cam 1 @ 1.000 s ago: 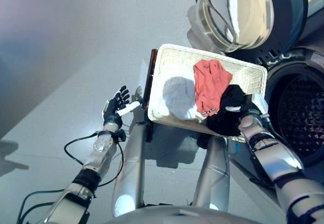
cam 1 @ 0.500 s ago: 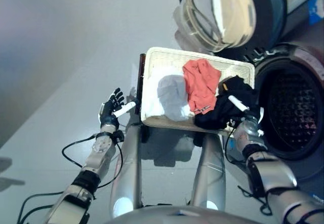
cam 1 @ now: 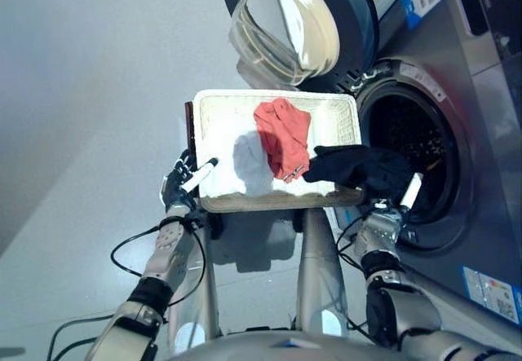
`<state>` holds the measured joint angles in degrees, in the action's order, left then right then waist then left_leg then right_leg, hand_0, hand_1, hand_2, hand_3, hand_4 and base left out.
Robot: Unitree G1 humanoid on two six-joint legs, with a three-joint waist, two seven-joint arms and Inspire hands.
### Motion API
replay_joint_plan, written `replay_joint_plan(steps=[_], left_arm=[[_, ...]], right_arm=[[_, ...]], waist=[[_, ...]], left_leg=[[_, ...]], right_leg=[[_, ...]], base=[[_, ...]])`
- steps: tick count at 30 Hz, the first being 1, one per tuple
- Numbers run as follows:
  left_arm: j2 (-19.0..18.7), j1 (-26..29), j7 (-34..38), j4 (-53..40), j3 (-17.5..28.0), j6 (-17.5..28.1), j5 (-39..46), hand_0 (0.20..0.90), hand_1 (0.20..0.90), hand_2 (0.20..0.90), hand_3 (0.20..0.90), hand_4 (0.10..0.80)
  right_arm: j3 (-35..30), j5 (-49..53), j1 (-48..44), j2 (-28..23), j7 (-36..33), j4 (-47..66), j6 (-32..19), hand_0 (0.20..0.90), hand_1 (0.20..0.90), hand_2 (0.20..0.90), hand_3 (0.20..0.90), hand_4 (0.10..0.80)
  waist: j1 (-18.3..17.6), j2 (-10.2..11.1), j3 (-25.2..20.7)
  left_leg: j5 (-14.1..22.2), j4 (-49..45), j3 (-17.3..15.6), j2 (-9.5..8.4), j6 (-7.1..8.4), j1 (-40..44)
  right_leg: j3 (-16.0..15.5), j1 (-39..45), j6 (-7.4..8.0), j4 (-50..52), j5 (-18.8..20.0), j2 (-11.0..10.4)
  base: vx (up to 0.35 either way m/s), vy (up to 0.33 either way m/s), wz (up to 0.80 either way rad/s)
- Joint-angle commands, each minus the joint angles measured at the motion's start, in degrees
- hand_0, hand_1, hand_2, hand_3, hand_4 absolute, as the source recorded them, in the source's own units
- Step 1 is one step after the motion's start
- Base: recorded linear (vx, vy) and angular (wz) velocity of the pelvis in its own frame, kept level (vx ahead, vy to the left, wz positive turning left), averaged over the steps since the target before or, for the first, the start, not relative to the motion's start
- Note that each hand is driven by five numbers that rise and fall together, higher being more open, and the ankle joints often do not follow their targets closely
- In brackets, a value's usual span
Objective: Pick up the clothes and place them into the washing machine
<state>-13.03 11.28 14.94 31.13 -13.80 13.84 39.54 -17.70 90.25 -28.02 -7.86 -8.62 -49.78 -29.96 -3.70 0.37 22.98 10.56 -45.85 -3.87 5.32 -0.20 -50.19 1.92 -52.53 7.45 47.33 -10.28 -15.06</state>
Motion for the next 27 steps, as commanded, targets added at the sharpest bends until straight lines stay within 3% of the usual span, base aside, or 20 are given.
replay_joint_plan(steps=[1, 10, 12, 22, 27], left_arm=[[-0.5, 0.6, -1.0, -1.4, -1.6, 3.5, 0.3, 0.900, 0.900, 0.900, 0.900, 0.800], [-2.4, -0.5, -2.7, -1.9, -4.9, 2.1, 0.1, 0.900, 0.900, 0.900, 0.900, 0.800], [-2.9, -1.0, -2.9, -2.3, -5.3, 1.8, 0.3, 0.900, 0.900, 0.900, 0.900, 0.800], [-4.7, -4.3, -3.5, -4.9, -5.7, 1.3, -0.3, 0.900, 0.900, 0.900, 0.900, 0.800], [-4.9, -5.0, -2.9, -5.8, -5.7, 1.4, -0.3, 0.900, 0.900, 0.900, 0.900, 0.800]], right_arm=[[-4.9, 2.0, -4.7, -7.2, 2.0, -0.3, -5.9, 0.200, 0.200, 0.200, 0.200, 0.300], [-10.9, 5.3, -13.7, -21.0, -4.5, -15.3, -5.3, 0.200, 0.200, 0.200, 0.200, 0.300], [-13.2, 4.9, -14.7, -26.1, -8.2, -18.8, -6.0, 0.200, 0.200, 0.200, 0.200, 0.300], [-17.8, -1.0, -12.5, -42.3, -17.1, -24.4, -5.1, 0.200, 0.200, 0.200, 0.200, 0.300], [-19.5, -2.2, -10.5, -45.6, -19.6, -24.2, -6.5, 0.200, 0.200, 0.200, 0.200, 0.300]], waist=[[1.8, -2.3, -3.0], [3.6, -3.3, -4.5], [3.6, -3.6, -5.1], [3.1, -5.0, -6.4], [2.2, -5.6, -6.8]], left_leg=[[5.4, -1.5, 3.3, 2.78, 4.73, 3.6], [5.2, -0.8, 3.5, 2.46, 5.00, 3.1], [5.3, -0.7, 3.5, 2.51, 5.09, 2.9], [5.5, -0.9, 3.5, 2.96, 5.51, 1.1], [5.8, -2.2, 3.4, 3.29, 5.62, -0.5]], right_leg=[[1.3, 2.6, -0.12, -4.3, 1.9, -1.3], [0.9, 2.2, -0.09, -4.1, 1.5, -1.5], [0.9, 1.8, 0.02, -4.1, 1.4, -1.6], [1.4, -0.4, -0.04, -2.9, 0.7, -1.6], [1.8, -2.3, -0.14, -1.7, 0.4, -1.3]], base=[[0.000, 0.000, 0.00], [0.024, -0.016, 0.04], [0.000, 0.000, 0.00], [0.002, -0.002, 0.03], [-0.001, 0.000, -0.03]])
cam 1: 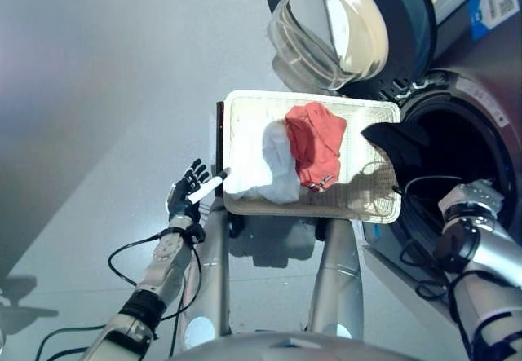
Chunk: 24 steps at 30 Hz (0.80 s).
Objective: Pick up the clothes and place them into the washing machine
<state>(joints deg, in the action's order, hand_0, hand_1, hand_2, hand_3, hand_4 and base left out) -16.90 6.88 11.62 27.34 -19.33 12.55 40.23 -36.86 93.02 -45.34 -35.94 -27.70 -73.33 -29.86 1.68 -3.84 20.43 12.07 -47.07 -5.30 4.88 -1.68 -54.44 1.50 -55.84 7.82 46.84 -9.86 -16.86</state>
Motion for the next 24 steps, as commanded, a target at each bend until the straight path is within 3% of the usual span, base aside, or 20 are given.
replay_joint_plan(steps=[1, 7, 8, 9, 10, 17, 24], left_arm=[[-1.1, -0.8, 0.5, -2.2, -0.1, 2.7, -0.9, 0.900, 0.900, 0.900, 0.900, 0.800], [-0.6, -0.5, 0.5, -2.2, 0.3, 4.3, -0.7, 0.900, 0.900, 0.900, 0.900, 0.800], [-0.5, -0.3, 0.3, -2.5, 0.3, 4.8, -0.8, 0.900, 0.900, 0.900, 0.900, 0.800], [-0.5, -0.1, 0.3, -2.3, 0.4, 4.9, -0.9, 0.900, 0.900, 0.900, 0.900, 0.800], [-0.5, 0.2, 0.3, -2.0, 0.4, 5.1, -1.0, 0.900, 0.900, 0.900, 0.900, 0.800], [-1.1, 0.1, -0.6, -0.5, 1.0, 5.4, -2.2, 0.900, 0.900, 0.900, 0.900, 0.800], [-1.1, -0.1, -0.5, -0.2, 1.5, 5.5, -2.9, 0.900, 0.900, 0.900, 0.900, 0.800]], right_arm=[[-0.5, -5.4, 7.0, -17.6, -0.8, -0.3, -6.8, 0.200, 0.200, 0.200, 0.200, 0.300], [6.8, -10.9, 4.6, -14.2, 3.9, 4.6, -3.5, 0.200, 0.200, 0.200, 0.200, 0.300], [8.2, -12.4, 4.3, -13.7, 4.9, 4.9, -2.9, 0.313, 0.313, 0.313, 0.313, 0.380], [9.0, -13.5, 4.1, -13.5, 4.9, 4.7, -2.7, 0.782, 0.782, 0.782, 0.782, 0.716], [9.8, -14.8, 3.9, -13.5, 5.0, 4.2, -2.3, 0.900, 0.900, 0.900, 0.900, 0.800], [14.0, -22.2, 4.9, -13.9, 6.5, 0.6, 2.1, 0.900, 0.900, 0.900, 0.900, 0.800], [18.7, -27.2, 4.7, -9.8, 6.8, 3.7, 2.8, 0.900, 0.900, 0.900, 0.900, 0.800]], waist=[[-3.3, -1.5, -4.3], [-2.9, -2.2, -3.5], [-2.9, -2.2, -3.2], [-2.8, -2.2, -3.0], [-2.7, -2.1, -2.9], [-2.1, -2.0, -3.6], [-1.9, -0.9, -3.1]], left_leg=[[4.4, -1.1, 4.9, 3.83, 7.12, 3.5], [4.2, -1.0, 3.6, 4.21, 6.86, 3.5], [4.1, -0.8, 3.3, 4.22, 6.80, 3.7], [4.0, -0.8, 3.2, 4.22, 6.79, 3.8], [4.0, -0.9, 3.1, 4.14, 6.78, 3.9], [3.7, -1.0, 3.7, 3.68, 6.68, 3.8], [3.6, -1.0, 3.5, 3.43, 6.36, 4.1]], right_leg=[[2.4, 0.7, -0.54, -1.0, -0.1, 0.6], [3.5, -0.4, -0.48, -0.9, 0.5, 1.3], [3.7, -0.4, -0.44, -1.0, 0.6, 1.4], [3.7, -0.3, -0.40, -1.0, 0.7, 1.3], [3.7, -0.2, -0.40, -1.1, 0.7, 1.2], [2.6, 0.7, -0.47, -1.3, 0.7, 0.8], [2.6, 1.2, -0.48, -1.7, 1.4, 0.9]], base=[[-0.007, 0.015, -0.12], [-0.015, 0.016, -0.09], [-0.022, 0.010, -0.21], [-0.023, -0.003, -0.13], [-0.015, -0.013, -0.12], [-0.003, -0.007, -0.01], [-0.002, 0.000, 0.00]])
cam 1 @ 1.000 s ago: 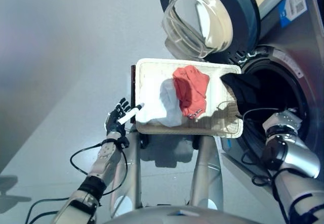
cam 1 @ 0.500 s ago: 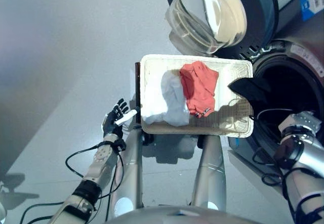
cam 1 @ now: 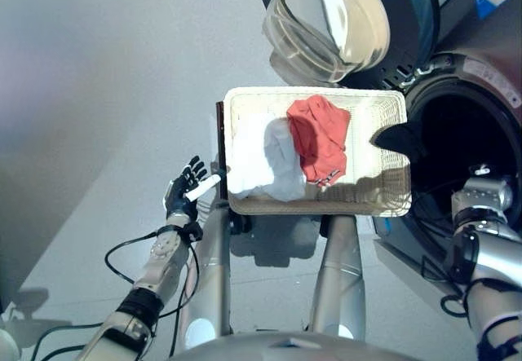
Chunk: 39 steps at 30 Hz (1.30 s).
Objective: Pick up the clothes and place them into the washing machine
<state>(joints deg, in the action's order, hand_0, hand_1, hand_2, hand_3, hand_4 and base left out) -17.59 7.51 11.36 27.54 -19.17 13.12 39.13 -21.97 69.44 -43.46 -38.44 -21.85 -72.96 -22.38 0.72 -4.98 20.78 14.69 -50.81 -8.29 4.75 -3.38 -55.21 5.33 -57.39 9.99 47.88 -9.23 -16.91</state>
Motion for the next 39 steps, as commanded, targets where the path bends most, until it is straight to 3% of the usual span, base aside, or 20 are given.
replay_joint_plan(steps=[1, 5, 8, 9, 18, 22, 27, 30, 33, 39], left_arm=[[-0.4, -0.7, -0.2, -0.5, 1.3, 4.9, -1.7, 0.900, 0.900, 0.900, 0.900, 0.800], [0.2, -0.8, 0.3, -0.9, 2.0, 4.5, -1.5, 0.900, 0.900, 0.900, 0.900, 0.800], [0.7, -1.6, 1.1, -1.7, 3.9, 4.8, -3.2, 0.900, 0.900, 0.900, 0.900, 0.800], [0.9, -1.6, 1.3, -1.9, 4.7, 5.7, -4.7, 0.900, 0.900, 0.900, 0.900, 0.800], [1.3, -2.3, 2.8, -1.9, 8.5, 6.8, -8.2, 0.900, 0.900, 0.900, 0.900, 0.800], [1.3, -2.7, 2.6, -1.8, 8.9, 6.9, -8.6, 0.900, 0.900, 0.900, 0.900, 0.800], [0.3, -3.2, 0.8, -2.3, 9.3, 7.3, -9.2, 0.900, 0.900, 0.900, 0.900, 0.800], [0.0, -3.2, 0.5, -2.5, 9.0, 7.3, -9.1, 0.900, 0.900, 0.900, 0.900, 0.800], [-1.6, -3.6, -0.5, -3.5, 7.1, 7.2, -9.0, 0.900, 0.900, 0.900, 0.900, 0.800], [-1.9, -2.8, -0.8, -3.5, 5.7, 6.8, -8.7, 0.900, 0.900, 0.900, 0.900, 0.800]], right_arm=[[4.7, -4.2, 2.6, -6.7, 1.0, 3.5, -4.1, 0.900, 0.900, 0.900, 0.900, 0.800], [8.3, -8.4, 5.1, 0.3, -0.5, 12.5, -4.6, 0.900, 0.900, 0.900, 0.900, 0.800], [13.6, -27.4, 13.2, 4.1, -4.9, 27.0, -2.8, 0.900, 0.900, 0.900, 0.900, 0.800], [15.9, -38.6, 15.5, 4.7, -7.9, 29.8, -0.4, 0.900, 0.900, 0.900, 0.900, 0.800], [19.6, -61.6, 21.0, 8.4, -12.9, 31.8, 7.5, 0.900, 0.900, 0.900, 0.900, 0.800], [20.3, -66.3, 21.9, 7.1, -13.4, 28.7, 9.7, 0.900, 0.900, 0.900, 0.900, 0.800], [26.0, -81.7, 20.3, -0.6, -13.9, 17.8, 17.1, 0.900, 0.900, 0.900, 0.900, 0.800], [27.3, -81.8, 18.2, -1.9, -13.2, 14.2, 17.4, 0.900, 0.900, 0.900, 0.900, 0.800], [32.9, -83.2, 10.7, -5.1, -12.5, 4.3, 19.1, 0.900, 0.900, 0.900, 0.900, 0.800], [38.2, -85.9, 6.3, -6.2, -11.2, -0.7, 20.1, 0.900, 0.900, 0.900, 0.900, 0.800]], waist=[[-0.9, 0.4, -3.3], [-1.6, 1.3, -2.8], [-2.4, 2.1, -2.5], [-2.5, 2.4, -2.5], [-2.4, 2.7, -3.4], [-2.3, 2.9, -3.8], [-1.5, 2.6, -4.3], [-1.3, 2.5, -4.3], [0.0, 2.1, -4.2], [0.5, 2.1, -3.9]], left_leg=[[0.9, 2.7, 6.4, 3.61, 8.05, 4.9], [0.7, 2.8, 6.1, 3.77, 7.94, 5.1], [0.3, 3.1, 5.8, 3.85, 7.78, 5.2], [0.3, 3.1, 5.9, 3.95, 7.77, 5.0], [0.1, 2.8, 6.5, 4.01, 7.58, 4.3], [0.1, 2.6, 6.7, 4.08, 7.59, 4.0], [0.1, 2.5, 6.8, 4.12, 7.66, 3.7], [0.0, 2.5, 6.8, 4.08, 7.66, 3.5], [-0.4, 2.8, 6.4, 3.76, 7.55, 3.6], [-0.7, 2.9, 6.3, 3.40, 7.55, 3.8]], right_leg=[[-1.2, 2.7, -2.68, -2.8, 1.0, 0.9], [-0.9, 2.9, -2.81, -3.3, 1.6, 1.3], [-0.5, 3.0, -2.94, -4.1, 2.4, 1.5], [-0.5, 3.1, -2.92, -4.3, 2.6, 1.4], [-1.1, 2.7, -2.99, -4.2, 2.6, 1.2], [-1.1, 2.6, -3.05, -4.0, 2.4, 1.3], [-1.3, 2.3, -2.87, -3.8, 2.5, 1.2], [-1.3, 2.2, -2.82, -3.9, 2.6, 1.1], [-1.3, 2.0, -2.67, -4.0, 3.0, 0.9], [-1.5, 2.5, -2.68, -4.2, 3.1, 0.7]], base=[[0.000, 0.000, 0.00], [-0.023, 0.023, -0.03], [-0.024, 0.012, -0.04], [-0.019, 0.008, -0.07], [-0.003, -0.004, 0.00], [0.000, 0.000, 0.00], [0.000, 0.000, 0.00], [0.000, 0.000, 0.00], [0.000, 0.000, 0.00], [0.000, 0.000, 0.00]])
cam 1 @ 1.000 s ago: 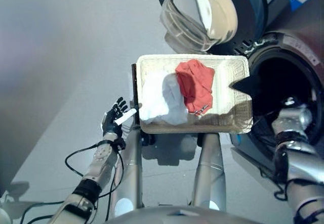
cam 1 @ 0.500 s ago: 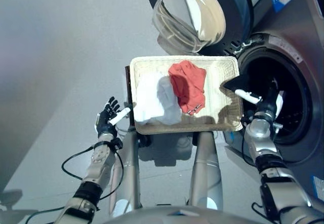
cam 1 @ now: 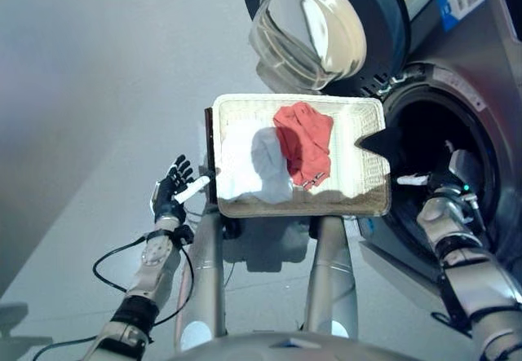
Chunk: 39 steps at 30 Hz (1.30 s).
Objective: Pick up the clothes and place them into the washing machine
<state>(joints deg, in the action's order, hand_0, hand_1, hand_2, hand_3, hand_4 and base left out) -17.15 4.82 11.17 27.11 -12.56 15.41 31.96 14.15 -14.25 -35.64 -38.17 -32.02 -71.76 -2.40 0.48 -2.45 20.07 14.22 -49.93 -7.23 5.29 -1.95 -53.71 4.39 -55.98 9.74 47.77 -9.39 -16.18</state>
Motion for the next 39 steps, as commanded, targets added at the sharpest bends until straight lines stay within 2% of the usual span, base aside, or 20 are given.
replay_joint_plan(steps=[1, 8, 9, 10, 11, 12, 15, 21, 27, 29, 30, 31, 32, 39], left_arm=[[-2.5, -0.2, -0.7, -3.6, -1.1, 4.6, -1.4, 0.900, 0.900, 0.900, 0.900, 0.800], [-2.3, 0.5, -0.6, -4.3, -1.7, 4.4, -1.3, 0.900, 0.900, 0.900, 0.900, 0.800], [-2.3, 0.4, -0.7, -4.4, -1.8, 4.3, -1.4, 0.900, 0.900, 0.900, 0.900, 0.800], [-2.3, 0.4, -0.8, -4.5, -1.8, 4.1, -1.4, 0.900, 0.900, 0.900, 0.900, 0.800], [-2.2, 0.2, -0.9, -4.8, -1.7, 3.9, -1.2, 0.900, 0.900, 0.900, 0.900, 0.800], [-2.2, -0.1, -1.0, -4.9, -1.5, 3.6, -1.3, 0.900, 0.900, 0.900, 0.900, 0.800], [-2.3, -0.2, -1.3, -5.0, -1.5, 3.3, -1.3, 0.900, 0.900, 0.900, 0.900, 0.800], [-3.5, -1.7, -2.4, -7.6, -1.2, 2.4, -1.3, 0.900, 0.900, 0.900, 0.900, 0.800], [-3.8, -2.7, -3.2, -7.5, -0.7, 1.3, -1.5, 0.900, 0.900, 0.900, 0.900, 0.800], [-3.8, -2.8, -3.1, -7.5, -0.6, 1.3, -1.5, 0.900, 0.900, 0.900, 0.900, 0.800], [-3.8, -2.9, -3.1, -7.4, -0.5, 1.2, -1.6, 0.900, 0.900, 0.900, 0.900, 0.800], [-3.8, -2.9, -3.0, -7.4, -0.4, 1.1, -1.7, 0.900, 0.900, 0.900, 0.900, 0.800], [-3.8, -2.9, -3.0, -7.4, -0.3, 1.0, -1.7, 0.900, 0.900, 0.900, 0.900, 0.800], [-3.8, -3.4, -2.9, -8.6, 0.4, 0.6, -1.6, 0.900, 0.900, 0.900, 0.900, 0.800]], right_arm=[[2.7, -3.1, -1.8, -6.3, -1.2, -2.3, 0.7, 0.900, 0.900, 0.900, 0.900, 0.800], [6.6, -6.1, -4.3, -3.6, 0.8, -6.5, 3.2, 0.900, 0.900, 0.900, 0.900, 0.800], [7.0, -6.5, -4.5, -3.0, 1.4, -7.8, 3.6, 0.900, 0.900, 0.900, 0.900, 0.800], [7.2, -6.8, -4.7, -2.3, 2.1, -9.1, 4.2, 0.900, 0.900, 0.900, 0.900, 0.800], [7.4, -7.3, -4.8, -1.6, 2.8, -10.2, 4.9, 0.900, 0.900, 0.900, 0.900, 0.800], [7.6, -8.0, -4.9, -1.0, 3.4, -11.5, 5.8, 0.900, 0.900, 0.900, 0.900, 0.800], [7.5, -8.5, -4.8, -0.6, 3.8, -13.2, 6.8, 0.900, 0.900, 0.900, 0.900, 0.800], [7.4, -10.1, -6.2, -2.1, 6.2, -17.1, 10.0, 0.900, 0.900, 0.900, 0.900, 0.800], [7.1, -9.6, -8.1, -4.7, 7.5, -17.4, 10.5, 0.900, 0.900, 0.900, 0.900, 0.800], [7.1, -9.5, -8.7, -5.1, 7.5, -17.3, 10.4, 0.694, 0.694, 0.694, 0.694, 0.653], [7.2, -9.3, -8.8, -5.3, 7.7, -17.2, 10.3, 0.524, 0.524, 0.524, 0.524, 0.531], [7.1, -9.1, -9.1, -5.6, 7.7, -17.0, 10.1, 0.431, 0.431, 0.431, 0.431, 0.465], [7.1, -8.8, -9.3, -5.7, 7.7, -17.0, 10.1, 0.200, 0.200, 0.200, 0.200, 0.300], [6.3, -6.1, -11.1, -6.0, 7.3, -16.8, 9.7, 0.200, 0.200, 0.200, 0.200, 0.300]], waist=[[0.8, -0.5, -3.1], [1.6, -0.7, -3.2], [2.0, -1.0, -3.2], [1.9, -1.1, -3.2], [2.0, -1.2, -3.2], [2.4, -1.5, -3.2], [2.6, -1.8, -3.3], [3.9, -2.6, -3.1], [3.8, -2.9, -3.1], [3.9, -2.9, -3.1], [3.8, -2.9, -3.0], [3.7, -2.9, -3.0], [3.6, -2.9, -3.0], [3.3, -2.9, -3.0]], left_leg=[[-0.3, 2.0, 5.2, 2.80, 6.17, 2.3], [-0.4, 1.7, 5.3, 2.62, 6.19, 1.8], [1.6, 0.6, 5.5, 3.01, 6.54, 2.3], [-0.4, 1.3, 5.4, 2.61, 6.17, 1.4], [-0.4, 1.2, 5.5, 2.57, 6.13, 1.3], [1.6, 0.2, 5.6, 2.95, 6.48, 1.9], [1.5, 0.5, 5.5, 2.72, 6.44, 1.9], [1.4, 0.4, 5.0, 2.28, 6.15, 1.3], [1.3, 0.5, 4.8, 2.24, 6.07, 1.4], [1.3, 0.5, 4.7, 2.27, 6.06, 1.5], [1.3, 0.6, 4.7, 2.28, 6.05, 1.5], [1.2, 0.7, 4.7, 2.31, 6.09, 1.5], [1.2, 0.8, 4.8, 2.34, 6.12, 1.5], [0.9, 1.1, 4.8, 2.49, 6.32, 1.4]], right_leg=[[-0.6, 1.1, -2.46, -4.0, 3.3, -0.1], [-0.6, 0.5, -2.54, -3.6, 3.5, -0.2], [-0.6, 0.9, -2.36, -2.2, 1.4, 0.0], [-0.6, 0.4, -2.58, -3.5, 3.5, -0.4], [-0.6, 0.3, -2.63, -3.4, 3.5, -0.4], [-0.7, 0.5, -2.48, -1.9, 1.4, -0.2], [-0.6, 0.4, -2.42, -2.0, 1.5, -0.3], [-0.1, -0.5, -2.32, -1.6, 1.7, -0.7], [0.4, -1.0, -2.37, -1.5, 1.8, -0.8], [0.4, -1.0, -2.40, -1.4, 1.8, -0.7], [0.5, -1.0, -2.40, -1.5, 1.8, -0.7], [0.5, -1.0, -2.37, -1.5, 1.8, -0.7], [0.4, -1.0, -2.36, -1.4, 1.7, -0.7], [0.2, -1.0, -2.52, -1.4, 1.5, -0.6]], base=[[0.000, 0.000, 0.00], [0.011, -0.001, 0.00], [0.000, 0.000, 0.00], [-0.015, 0.016, 0.04], [-0.014, 0.015, 0.06], [0.079, -0.004, 0.07], [0.027, 0.001, 0.03], [0.000, 0.000, 0.00], [0.000, 0.000, 0.00], [0.000, 0.000, 0.00], [0.000, 0.000, 0.00], [0.000, 0.000, 0.00], [0.000, 0.000, 0.00], [0.000, 0.000, 0.00]])
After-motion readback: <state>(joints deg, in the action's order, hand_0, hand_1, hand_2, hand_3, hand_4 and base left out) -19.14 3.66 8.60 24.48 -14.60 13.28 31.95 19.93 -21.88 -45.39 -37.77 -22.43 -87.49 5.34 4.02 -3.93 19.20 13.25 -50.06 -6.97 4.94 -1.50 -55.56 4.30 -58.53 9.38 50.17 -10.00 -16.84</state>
